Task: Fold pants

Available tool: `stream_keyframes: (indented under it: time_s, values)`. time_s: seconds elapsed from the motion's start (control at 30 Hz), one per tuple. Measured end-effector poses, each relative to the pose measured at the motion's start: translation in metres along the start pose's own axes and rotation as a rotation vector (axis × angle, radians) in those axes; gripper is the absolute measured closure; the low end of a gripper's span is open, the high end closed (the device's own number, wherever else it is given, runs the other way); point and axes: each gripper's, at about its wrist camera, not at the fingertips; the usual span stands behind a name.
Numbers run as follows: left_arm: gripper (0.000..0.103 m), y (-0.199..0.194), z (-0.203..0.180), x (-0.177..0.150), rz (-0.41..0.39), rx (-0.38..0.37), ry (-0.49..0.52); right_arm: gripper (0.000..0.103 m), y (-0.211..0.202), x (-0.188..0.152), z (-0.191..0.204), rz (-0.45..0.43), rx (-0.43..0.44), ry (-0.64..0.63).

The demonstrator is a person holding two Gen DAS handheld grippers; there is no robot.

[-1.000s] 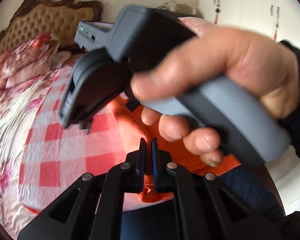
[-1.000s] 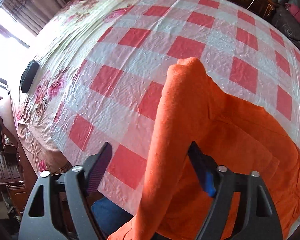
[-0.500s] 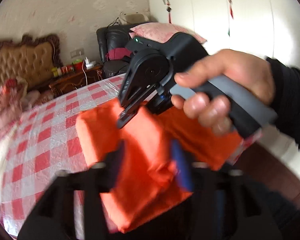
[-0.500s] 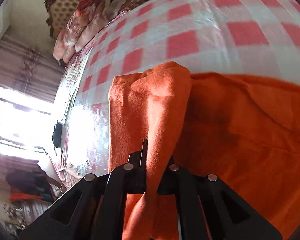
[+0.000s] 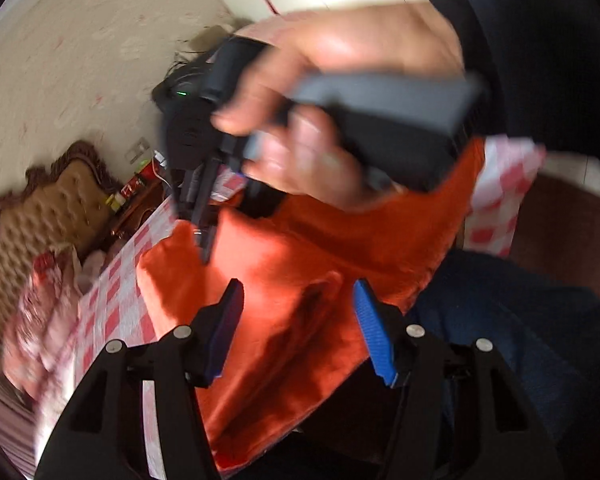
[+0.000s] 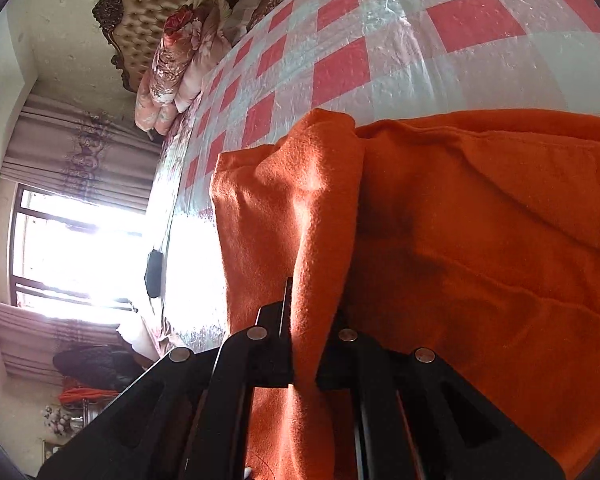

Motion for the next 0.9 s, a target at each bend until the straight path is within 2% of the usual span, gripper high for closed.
stream_keyframes:
  time_s: [0.03, 0.07, 0.13, 0.17, 0.27, 0.33, 0.47, 0.53, 0.6, 0.73, 0.77, 0.8, 0.9]
  values:
    - [0.054, 0.003, -0.003, 0.001, 0.004, 0.009, 0.007, 0.098, -0.001, 0.0, 0.001, 0.001, 0.001, 0.0]
    - [0.075, 0.007, -0.003, 0.002, 0.019, 0.022, 0.001, 0.098, -0.004, -0.001, 0.003, -0.001, -0.002, -0.005]
    - [0.09, 0.016, 0.006, 0.003, 0.061, 0.028, -0.047, 0.098, -0.009, -0.002, 0.006, -0.009, 0.002, -0.013]
    - [0.092, 0.014, 0.01, 0.004, 0.058, 0.046, -0.068, 0.098, -0.013, -0.003, 0.008, -0.014, 0.006, -0.017]
    - [0.093, -0.008, 0.01, 0.011, 0.01, 0.093, -0.08, 0.098, -0.025, -0.007, 0.014, -0.032, 0.007, -0.045]
    - [0.093, -0.02, 0.004, 0.022, -0.02, 0.136, -0.041, 0.098, -0.038, -0.008, 0.018, -0.045, -0.015, -0.079]
    - [0.093, -0.023, -0.019, 0.061, -0.079, 0.15, 0.029, 0.098, -0.09, -0.006, 0.017, -0.109, -0.058, -0.145]
    - [0.094, -0.016, -0.037, 0.083, -0.108, 0.128, 0.056, 0.098, -0.113, -0.005, -0.002, -0.135, -0.087, -0.139]
    - [0.094, -0.004, -0.06, 0.099, -0.125, 0.108, 0.098, 0.098, -0.133, -0.006, -0.038, -0.154, -0.123, -0.094]
    - [0.094, 0.044, -0.11, 0.111, -0.092, 0.078, 0.199, 0.097, -0.138, -0.013, -0.114, -0.149, -0.199, 0.003]
    - [0.094, 0.053, -0.122, 0.11, -0.087, 0.085, 0.23, 0.097, -0.134, -0.016, -0.131, -0.141, -0.186, 0.023]
    - [0.094, 0.059, -0.131, 0.109, -0.086, 0.096, 0.251, 0.092, -0.132, -0.019, -0.148, -0.14, -0.129, 0.049]
    - [0.091, 0.068, -0.137, 0.105, -0.083, 0.128, 0.264, 0.082, -0.137, -0.022, -0.166, -0.151, -0.051, 0.077]
Point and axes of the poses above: each gripper's, at about its wrist camera, not at the fingertips, and y roughly the way its jaws point, z to its left, x to its top, and after that the axes turned 8 degrees about -x, right-handed
